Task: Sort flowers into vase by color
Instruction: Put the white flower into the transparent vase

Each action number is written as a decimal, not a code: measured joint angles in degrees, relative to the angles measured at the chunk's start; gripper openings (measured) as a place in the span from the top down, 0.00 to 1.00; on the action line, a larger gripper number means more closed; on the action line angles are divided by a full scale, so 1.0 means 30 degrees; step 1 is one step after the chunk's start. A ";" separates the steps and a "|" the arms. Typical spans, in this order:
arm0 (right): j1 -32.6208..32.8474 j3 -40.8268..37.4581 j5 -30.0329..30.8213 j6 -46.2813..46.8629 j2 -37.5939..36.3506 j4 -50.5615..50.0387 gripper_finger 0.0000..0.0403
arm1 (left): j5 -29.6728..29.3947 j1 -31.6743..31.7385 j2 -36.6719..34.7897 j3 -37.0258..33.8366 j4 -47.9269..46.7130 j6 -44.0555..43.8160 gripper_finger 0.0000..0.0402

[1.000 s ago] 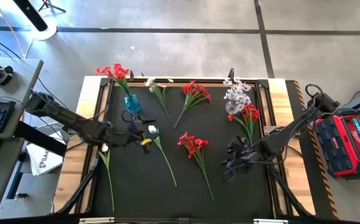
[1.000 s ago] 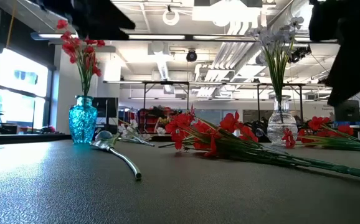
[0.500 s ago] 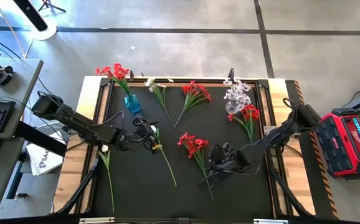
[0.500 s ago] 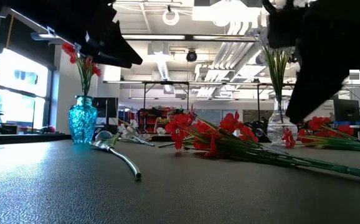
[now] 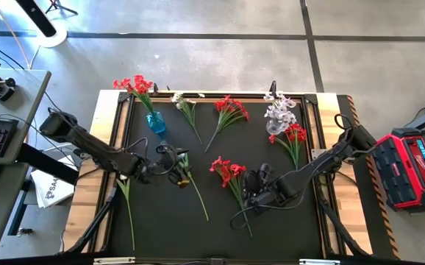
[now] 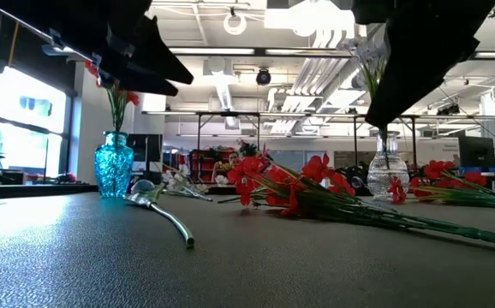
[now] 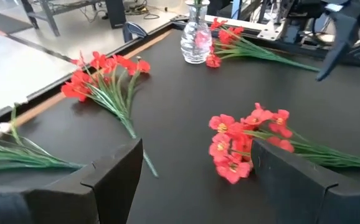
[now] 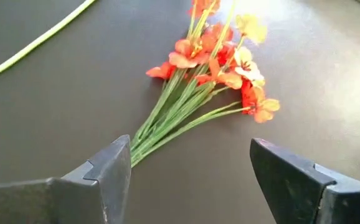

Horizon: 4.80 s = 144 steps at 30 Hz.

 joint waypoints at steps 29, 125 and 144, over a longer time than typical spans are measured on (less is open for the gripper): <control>0.0488 -0.0030 0.0853 -0.3880 0.1654 0.4244 0.32 | 0.3395 -0.0765 0.9891 0.8011 -1.1626 -1.7876 0.31; 0.1017 -0.6244 0.3841 -1.9329 -0.2754 2.6990 0.83 | 1.5762 0.2407 0.9696 0.4408 2.2682 0.9470 1.00; 0.1967 -0.6288 0.8000 -1.6094 -0.2732 2.2616 1.00 | 1.2694 0.2405 0.7683 0.4430 1.3982 0.8355 0.69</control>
